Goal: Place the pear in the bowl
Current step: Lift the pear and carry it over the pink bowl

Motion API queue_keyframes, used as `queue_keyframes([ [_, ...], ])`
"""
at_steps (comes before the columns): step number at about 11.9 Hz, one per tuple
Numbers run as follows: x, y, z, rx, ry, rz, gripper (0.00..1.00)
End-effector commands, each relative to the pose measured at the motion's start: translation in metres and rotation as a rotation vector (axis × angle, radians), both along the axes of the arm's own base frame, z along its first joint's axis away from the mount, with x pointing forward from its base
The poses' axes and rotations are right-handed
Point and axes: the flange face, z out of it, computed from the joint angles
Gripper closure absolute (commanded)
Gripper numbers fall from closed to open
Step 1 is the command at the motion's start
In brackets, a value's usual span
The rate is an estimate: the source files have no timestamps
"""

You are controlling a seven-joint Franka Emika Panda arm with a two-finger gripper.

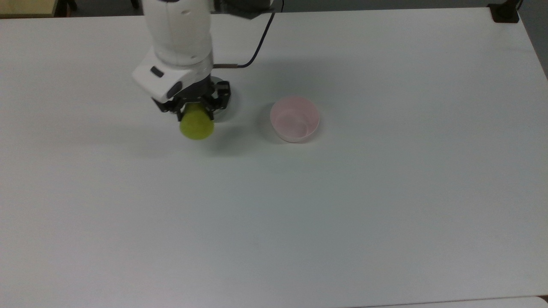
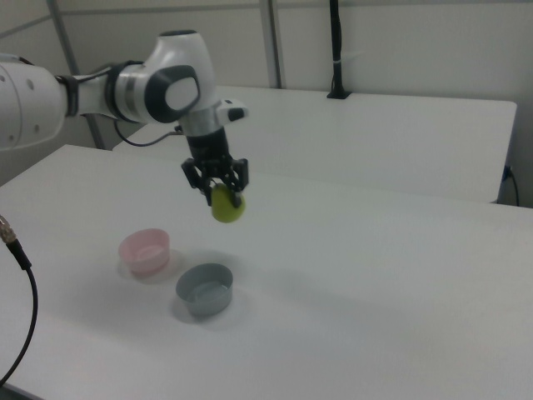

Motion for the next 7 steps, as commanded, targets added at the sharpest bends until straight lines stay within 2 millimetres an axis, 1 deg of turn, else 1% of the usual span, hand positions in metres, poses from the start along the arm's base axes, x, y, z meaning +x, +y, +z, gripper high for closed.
queue_keyframes([
  [1, -0.015, 0.088, 0.001, 0.001, 0.027, 0.043, 0.83],
  [3, -0.023, 0.15, -0.008, -0.002, 0.035, 0.103, 0.8],
  [5, -0.032, 0.2, -0.025, -0.008, 0.056, 0.15, 0.79],
  [6, -0.035, 0.215, -0.038, -0.017, 0.071, 0.159, 0.79],
  [7, -0.035, 0.224, -0.054, -0.028, 0.09, 0.17, 0.79],
])
